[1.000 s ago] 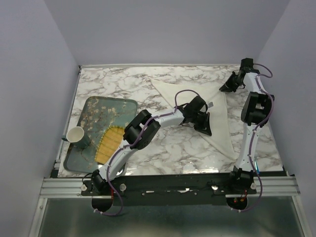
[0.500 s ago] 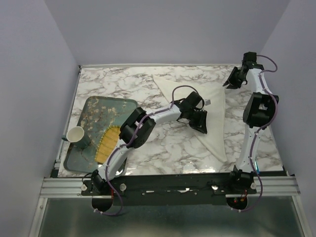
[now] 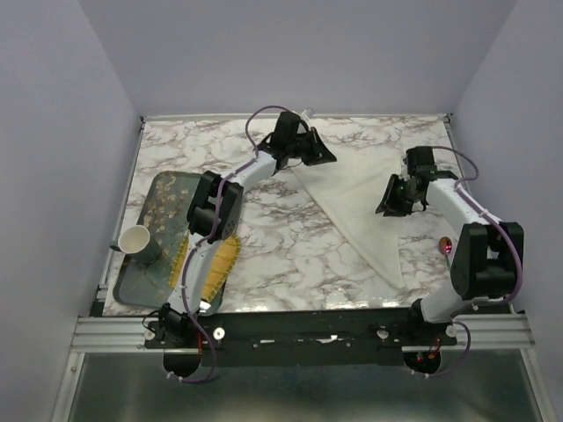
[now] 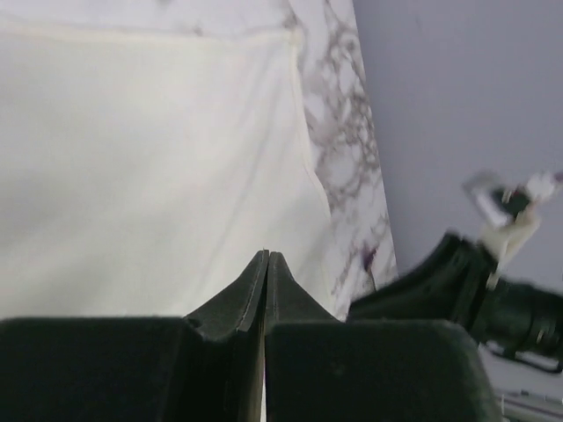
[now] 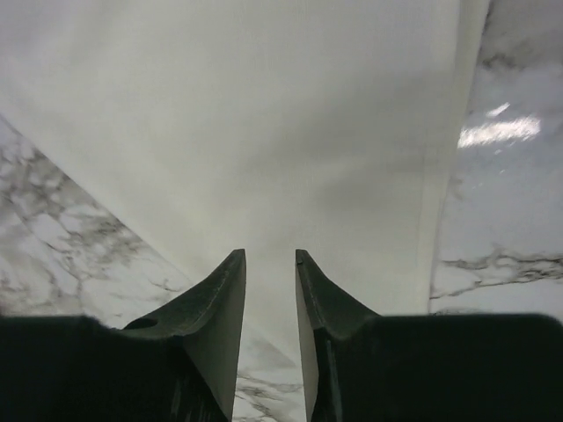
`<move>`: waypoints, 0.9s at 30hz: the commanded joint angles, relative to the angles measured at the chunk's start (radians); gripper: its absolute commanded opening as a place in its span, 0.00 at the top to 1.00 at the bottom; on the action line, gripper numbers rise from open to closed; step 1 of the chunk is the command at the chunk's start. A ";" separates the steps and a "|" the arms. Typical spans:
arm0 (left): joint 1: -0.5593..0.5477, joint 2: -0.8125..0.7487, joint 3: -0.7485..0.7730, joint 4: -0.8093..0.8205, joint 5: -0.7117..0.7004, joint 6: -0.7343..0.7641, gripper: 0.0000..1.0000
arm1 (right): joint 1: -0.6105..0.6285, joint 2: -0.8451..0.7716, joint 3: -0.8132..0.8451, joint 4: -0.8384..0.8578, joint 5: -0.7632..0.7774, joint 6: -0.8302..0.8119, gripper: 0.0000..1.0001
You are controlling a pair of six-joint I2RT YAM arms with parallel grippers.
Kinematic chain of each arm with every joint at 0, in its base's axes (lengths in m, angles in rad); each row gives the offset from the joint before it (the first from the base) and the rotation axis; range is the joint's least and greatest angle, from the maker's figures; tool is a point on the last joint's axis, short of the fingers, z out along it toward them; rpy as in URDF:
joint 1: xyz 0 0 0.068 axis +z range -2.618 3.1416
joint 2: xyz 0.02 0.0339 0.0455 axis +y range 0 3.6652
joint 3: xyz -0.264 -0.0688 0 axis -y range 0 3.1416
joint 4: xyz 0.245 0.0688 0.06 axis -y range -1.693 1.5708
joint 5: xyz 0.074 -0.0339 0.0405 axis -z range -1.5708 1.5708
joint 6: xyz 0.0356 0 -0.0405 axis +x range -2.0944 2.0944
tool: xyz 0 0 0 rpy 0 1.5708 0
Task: Fold the napkin, place the utensils inside, and roll it up
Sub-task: Fold the napkin
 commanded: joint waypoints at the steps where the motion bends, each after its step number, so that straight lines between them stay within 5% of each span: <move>1: 0.070 0.083 0.009 0.145 -0.066 -0.101 0.92 | 0.108 -0.139 -0.216 0.078 0.031 -0.017 0.68; 7: 0.140 0.130 -0.005 0.188 -0.127 -0.162 0.95 | 0.208 -0.178 -0.351 0.105 0.024 0.029 0.78; 19: 0.212 0.155 -0.033 0.088 -0.241 -0.190 0.99 | 0.257 -0.388 -0.577 0.206 0.005 0.159 0.82; 27: 0.213 0.159 -0.004 0.055 -0.222 -0.165 0.99 | 0.237 -0.497 -0.560 -0.039 0.229 0.361 0.81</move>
